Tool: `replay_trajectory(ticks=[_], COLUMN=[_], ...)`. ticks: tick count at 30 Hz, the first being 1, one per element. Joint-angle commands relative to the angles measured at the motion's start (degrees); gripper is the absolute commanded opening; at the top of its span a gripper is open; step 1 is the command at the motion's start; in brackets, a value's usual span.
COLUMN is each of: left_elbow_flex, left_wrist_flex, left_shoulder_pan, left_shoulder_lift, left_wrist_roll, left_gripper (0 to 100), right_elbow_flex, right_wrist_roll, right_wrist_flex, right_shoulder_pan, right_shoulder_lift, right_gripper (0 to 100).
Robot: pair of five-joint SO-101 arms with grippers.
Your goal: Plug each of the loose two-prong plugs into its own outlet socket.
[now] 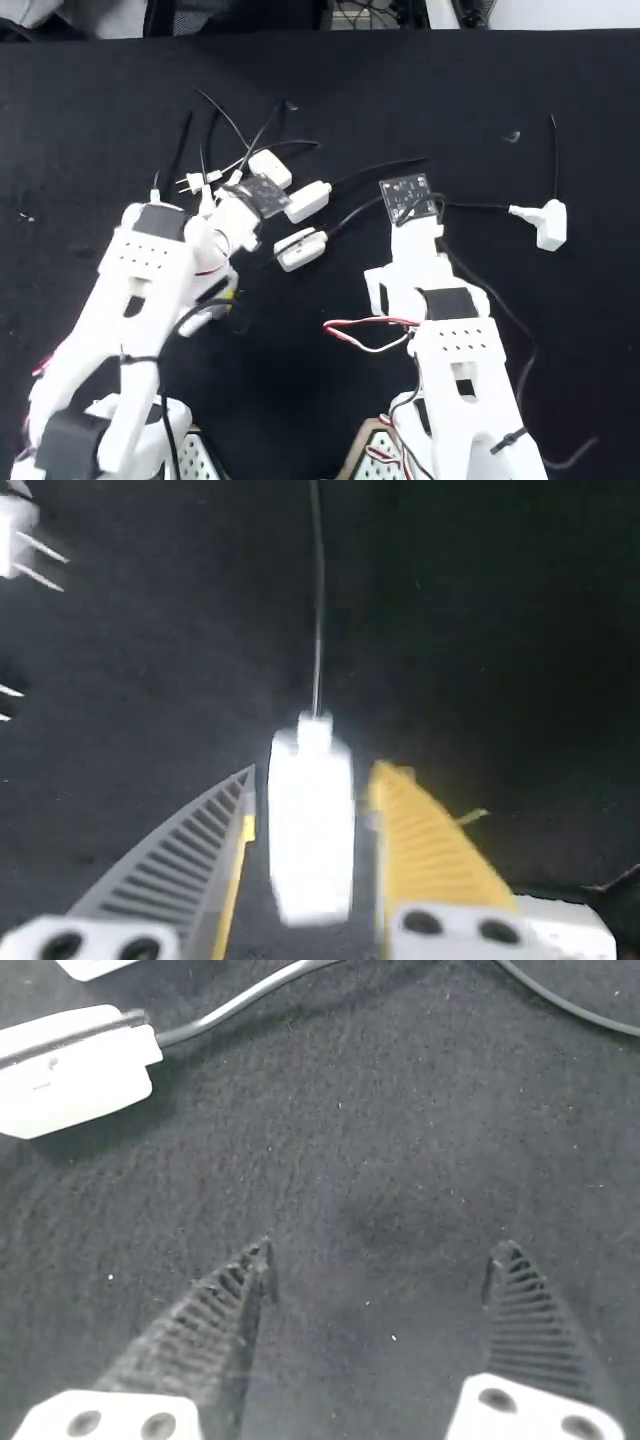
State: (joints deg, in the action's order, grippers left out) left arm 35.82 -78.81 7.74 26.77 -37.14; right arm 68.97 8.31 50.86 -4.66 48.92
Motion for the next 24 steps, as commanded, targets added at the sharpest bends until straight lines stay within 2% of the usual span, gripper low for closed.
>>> replay_trajectory(ticks=[1,4,6,9,11,14,17,20,24], left_elbow_flex=[-3.9,-5.5,-5.0,1.4,8.5,15.5,18.5,17.4,12.4], left_wrist_flex=[-1.9,-5.6,-4.3,5.1,11.7,15.6,16.3,15.7,14.8], left_shoulder_pan=[-3.6,-7.4,-10.9,-16.9,-18.0,-15.8,-9.8,-4.4,-2.8], left_shoulder_lift=[5.5,9.0,10.5,10.4,9.6,9.5,9.4,9.5,9.2], left_wrist_roll=[-0.6,-3.9,-5.1,-5.3,-5.3,-2.8,1.8,5.4,8.3], left_gripper=[20,19,19,19,19,19,19,19,19], right_elbow_flex=[-0.3,-0.3,-0.3,-0.3,-0.3,-0.3,-0.3,-0.3,-0.3], right_wrist_roll=[-0.4,-0.4,-0.4,-0.4,-0.4,-0.4,-0.4,-0.4,-0.4], right_wrist_flex=[-0.5,-0.5,-0.5,-0.5,-0.5,-0.7,-0.7,-0.7,-0.5], right_shoulder_pan=[-0.3,-0.3,-0.4,-0.4,-0.4,-0.5,-0.5,-0.5,-0.3], right_shoulder_lift=[1.5,1.5,1.5,1.5,1.5,1.5,1.4,1.4,1.4], right_gripper=[31.5,31.5,31.5,31.5,31.5,31.5,31.5,31.5,31.5])
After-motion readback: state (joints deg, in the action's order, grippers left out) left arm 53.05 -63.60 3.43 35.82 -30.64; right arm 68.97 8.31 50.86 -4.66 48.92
